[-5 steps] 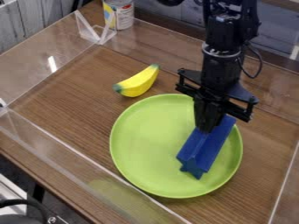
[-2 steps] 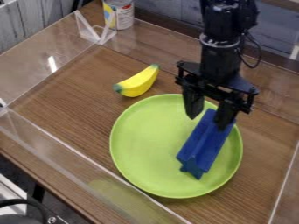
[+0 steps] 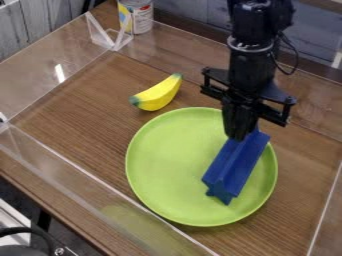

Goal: Put the blue object in the green plate

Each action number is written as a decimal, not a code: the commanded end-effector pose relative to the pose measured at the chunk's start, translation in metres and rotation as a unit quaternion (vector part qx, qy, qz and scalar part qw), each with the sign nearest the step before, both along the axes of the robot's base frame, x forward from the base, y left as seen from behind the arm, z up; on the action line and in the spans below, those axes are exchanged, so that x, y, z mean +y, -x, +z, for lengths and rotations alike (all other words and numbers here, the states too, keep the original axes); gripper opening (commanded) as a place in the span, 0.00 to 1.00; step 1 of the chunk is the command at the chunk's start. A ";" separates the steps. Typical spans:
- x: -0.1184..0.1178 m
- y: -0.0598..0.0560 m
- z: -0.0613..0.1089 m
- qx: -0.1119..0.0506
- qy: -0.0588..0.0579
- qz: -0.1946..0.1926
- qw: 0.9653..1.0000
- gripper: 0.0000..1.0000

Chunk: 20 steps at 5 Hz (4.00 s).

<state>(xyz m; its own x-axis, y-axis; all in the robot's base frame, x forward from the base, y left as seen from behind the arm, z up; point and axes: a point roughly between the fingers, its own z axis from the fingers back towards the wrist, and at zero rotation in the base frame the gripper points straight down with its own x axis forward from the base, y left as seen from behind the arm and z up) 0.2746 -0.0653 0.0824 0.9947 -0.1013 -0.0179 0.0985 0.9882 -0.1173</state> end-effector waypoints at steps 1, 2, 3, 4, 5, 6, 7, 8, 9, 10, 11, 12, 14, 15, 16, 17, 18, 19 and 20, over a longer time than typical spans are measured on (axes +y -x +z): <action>0.003 -0.005 0.016 -0.033 0.008 0.006 0.999 0.00; 0.003 -0.005 0.013 -0.031 0.008 0.005 0.999 0.00; 0.003 -0.005 0.010 -0.029 0.008 0.004 1.000 0.00; 0.001 -0.006 0.006 -0.028 0.010 0.002 1.000 0.00; -0.001 -0.008 0.002 -0.026 0.011 -0.001 1.000 0.00; -0.003 -0.009 -0.003 -0.025 0.012 -0.004 1.000 0.00; -0.004 -0.010 -0.007 -0.023 0.013 -0.007 1.000 0.00; -0.006 -0.012 -0.011 -0.022 0.015 -0.009 1.000 0.00; -0.007 -0.013 -0.014 -0.021 0.016 -0.010 1.000 0.00; -0.008 -0.014 -0.017 -0.020 0.018 -0.012 1.000 0.00; -0.009 -0.015 -0.020 -0.018 0.019 -0.014 1.000 0.00; -0.009 -0.016 -0.023 -0.018 0.021 -0.016 0.999 0.00; -0.011 -0.017 -0.028 -0.016 0.026 -0.020 0.999 0.00; -0.011 -0.017 -0.031 -0.015 0.028 -0.022 0.999 0.00; -0.012 -0.017 -0.035 -0.013 0.030 -0.025 0.999 0.00; -0.013 -0.017 -0.039 -0.011 0.033 -0.028 0.999 0.00; -0.013 -0.016 -0.043 -0.008 0.035 -0.031 0.999 0.00; -0.014 -0.015 -0.046 -0.006 0.037 -0.033 0.999 0.00; -0.015 -0.014 -0.050 -0.004 0.039 -0.036 0.999 0.00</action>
